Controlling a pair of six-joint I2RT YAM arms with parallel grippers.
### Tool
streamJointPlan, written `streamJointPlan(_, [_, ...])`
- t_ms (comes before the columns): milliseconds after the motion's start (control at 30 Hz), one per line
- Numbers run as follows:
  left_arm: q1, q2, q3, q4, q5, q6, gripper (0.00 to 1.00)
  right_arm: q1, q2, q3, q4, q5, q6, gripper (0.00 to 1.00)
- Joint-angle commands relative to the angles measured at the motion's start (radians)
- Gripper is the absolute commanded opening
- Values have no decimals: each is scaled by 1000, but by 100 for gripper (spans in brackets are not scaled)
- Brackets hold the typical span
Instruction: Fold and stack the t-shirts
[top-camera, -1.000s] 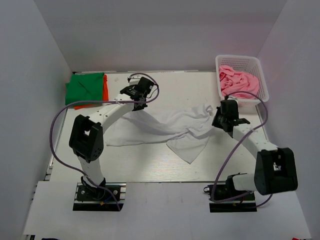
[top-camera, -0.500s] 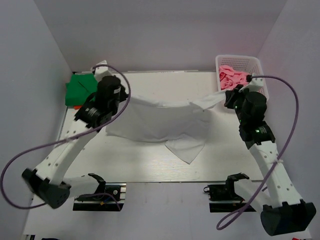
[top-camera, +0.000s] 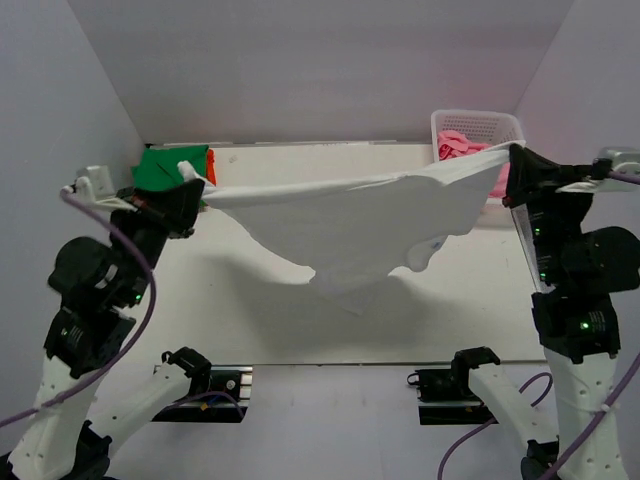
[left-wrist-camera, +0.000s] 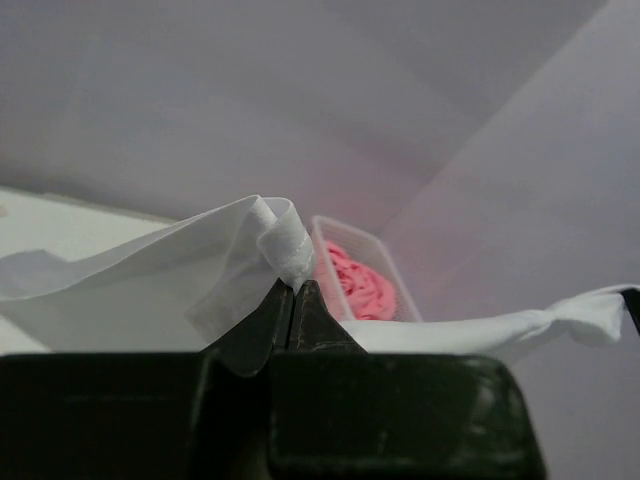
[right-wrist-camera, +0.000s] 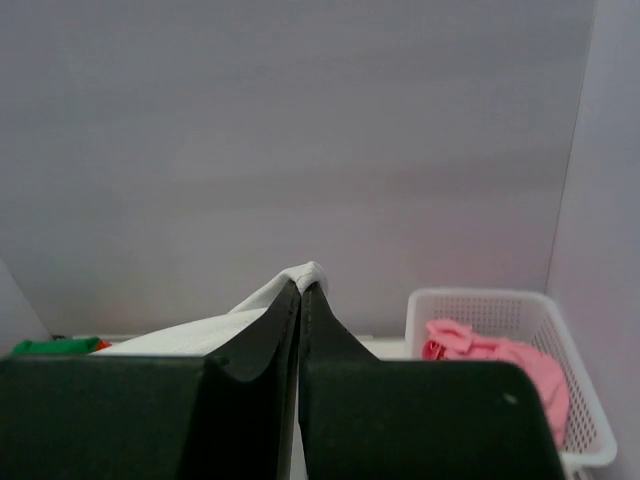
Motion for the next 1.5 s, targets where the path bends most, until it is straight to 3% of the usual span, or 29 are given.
streamJointPlan(0, [11,-55,28,33,143,19,0,-3,-20,114,-8,-44,-44,0])
streamJointPlan(233, [11,-115,66,20,283,-5,0,-5,-6,274,-25,-126,-56,0])
streamJointPlan(400, [11,-128,66,20,231,-15,0,-5,75,303,0,-87,-85,0])
streamJointPlan(567, [11,-17,42,11,93,-30,0,-3,246,288,67,-69,-79,0])
streamJointPlan(800, [11,270,-75,-18,-292,-156,0,-3,548,162,213,-161,-36,0])
streamJointPlan(1033, [110,801,46,-56,-380,-236,0,1,911,177,317,-276,-13,0])
streamJointPlan(1133, [190,1004,176,-65,-332,-236,0,4,1163,377,273,-307,-36,0])
streamJointPlan(1267, [288,1222,338,-90,-303,-246,37,6,1424,624,140,-325,-53,1])
streamJointPlan(1300, [308,1261,376,-90,-294,-246,70,6,1463,733,85,-311,-53,6])
streamJointPlan(1333, [342,1299,463,-101,-276,-233,87,6,1538,839,43,-307,-47,33])
streamJointPlan(1367, [356,1333,510,-101,-238,-222,100,7,1601,925,28,-301,-47,48])
streamJointPlan(1400, [366,1400,557,-114,-216,-187,100,6,1635,972,17,-301,-50,85])
streamJointPlan(1467, [385,1450,702,-166,-149,-159,100,6,1619,971,18,-299,-44,90])
